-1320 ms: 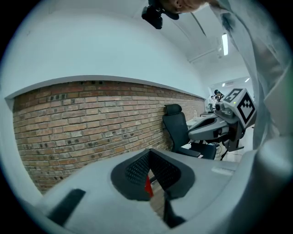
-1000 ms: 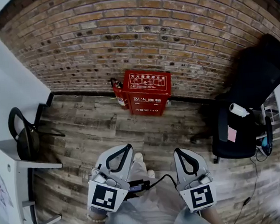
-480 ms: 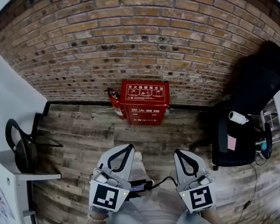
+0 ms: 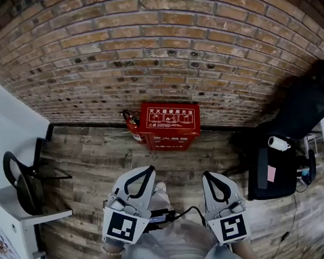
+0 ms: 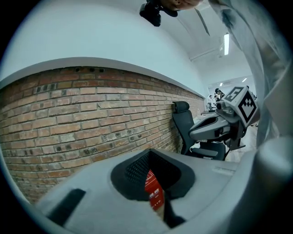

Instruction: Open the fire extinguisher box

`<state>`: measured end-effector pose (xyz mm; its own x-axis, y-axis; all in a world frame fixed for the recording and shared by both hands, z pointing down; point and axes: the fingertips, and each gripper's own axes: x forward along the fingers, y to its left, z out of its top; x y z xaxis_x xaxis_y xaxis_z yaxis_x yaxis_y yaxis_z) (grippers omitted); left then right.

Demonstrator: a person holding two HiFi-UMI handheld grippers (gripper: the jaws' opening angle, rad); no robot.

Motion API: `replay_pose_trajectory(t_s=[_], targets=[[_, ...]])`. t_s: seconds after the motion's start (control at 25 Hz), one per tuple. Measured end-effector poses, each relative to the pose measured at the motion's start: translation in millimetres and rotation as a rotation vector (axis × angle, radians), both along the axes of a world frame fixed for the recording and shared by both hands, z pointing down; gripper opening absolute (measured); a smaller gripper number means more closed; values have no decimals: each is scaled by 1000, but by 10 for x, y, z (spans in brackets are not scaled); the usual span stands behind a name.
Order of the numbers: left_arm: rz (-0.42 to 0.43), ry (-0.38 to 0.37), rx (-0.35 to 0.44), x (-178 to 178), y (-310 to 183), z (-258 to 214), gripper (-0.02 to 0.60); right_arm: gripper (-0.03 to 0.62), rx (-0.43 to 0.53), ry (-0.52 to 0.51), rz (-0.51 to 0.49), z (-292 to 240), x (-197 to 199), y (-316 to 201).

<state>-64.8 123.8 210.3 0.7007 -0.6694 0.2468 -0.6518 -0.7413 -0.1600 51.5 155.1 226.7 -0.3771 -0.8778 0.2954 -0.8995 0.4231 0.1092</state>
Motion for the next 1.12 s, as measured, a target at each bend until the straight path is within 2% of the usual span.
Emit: replay_pose_trajectory(t_s=[0.52,0.84,1.12], targets=[[49,34,-38,-195,-889,75,-6,6,-35,4,53,68,-203,-836],[112,-39,-36,-212,-1089,204,-6,6,-73,25,52,176,-284,-1065],[128,-38,-63,-175,-1144,329,-6,6,-96,47,69,243,-249,-1180]])
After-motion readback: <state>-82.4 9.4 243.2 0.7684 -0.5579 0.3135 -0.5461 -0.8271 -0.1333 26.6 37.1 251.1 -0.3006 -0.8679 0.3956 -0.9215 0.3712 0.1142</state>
